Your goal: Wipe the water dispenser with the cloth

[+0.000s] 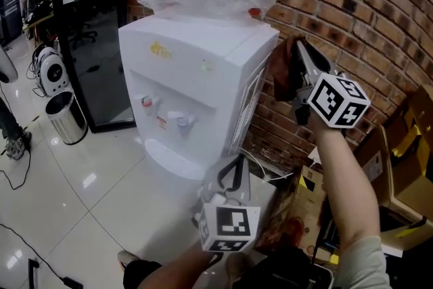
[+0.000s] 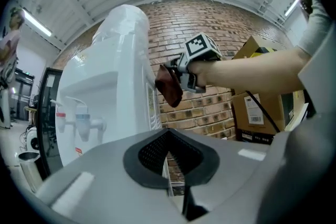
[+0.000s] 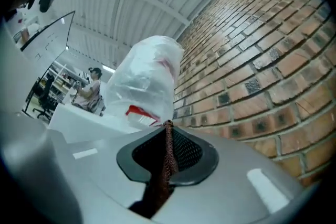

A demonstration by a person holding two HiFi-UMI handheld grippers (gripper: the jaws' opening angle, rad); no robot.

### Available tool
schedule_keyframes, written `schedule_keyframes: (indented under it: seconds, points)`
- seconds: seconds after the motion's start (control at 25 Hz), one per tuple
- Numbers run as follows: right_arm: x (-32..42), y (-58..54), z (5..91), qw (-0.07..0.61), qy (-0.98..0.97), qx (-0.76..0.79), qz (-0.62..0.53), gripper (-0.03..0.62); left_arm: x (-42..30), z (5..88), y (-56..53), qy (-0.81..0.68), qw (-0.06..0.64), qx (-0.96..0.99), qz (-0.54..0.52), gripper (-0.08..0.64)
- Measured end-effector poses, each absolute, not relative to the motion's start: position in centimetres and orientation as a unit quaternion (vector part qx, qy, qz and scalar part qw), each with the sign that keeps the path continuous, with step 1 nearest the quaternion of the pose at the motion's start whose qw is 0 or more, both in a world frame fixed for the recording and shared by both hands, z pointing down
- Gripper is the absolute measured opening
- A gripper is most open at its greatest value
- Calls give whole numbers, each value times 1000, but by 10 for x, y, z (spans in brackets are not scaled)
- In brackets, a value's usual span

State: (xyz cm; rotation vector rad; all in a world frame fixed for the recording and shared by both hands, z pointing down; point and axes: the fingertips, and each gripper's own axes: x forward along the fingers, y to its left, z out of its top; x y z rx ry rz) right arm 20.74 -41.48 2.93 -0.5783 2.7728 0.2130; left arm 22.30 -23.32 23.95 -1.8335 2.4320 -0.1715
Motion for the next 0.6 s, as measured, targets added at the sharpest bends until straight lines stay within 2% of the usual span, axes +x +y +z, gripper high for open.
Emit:
schedule_keyframes:
  seconds: [0.12, 0.28, 0.6]
  points:
    - [191, -421, 10, 165, 962, -207, 67, 49, 217, 242, -232, 799, 36, -598, -53, 0]
    - [169, -431, 17, 152, 962, -220, 61, 49, 209, 240, -226, 803, 32, -593, -49, 0]
    - [169, -437, 34, 150, 957, -242, 61, 49, 218, 262, -228, 794, 19, -603, -76, 0]
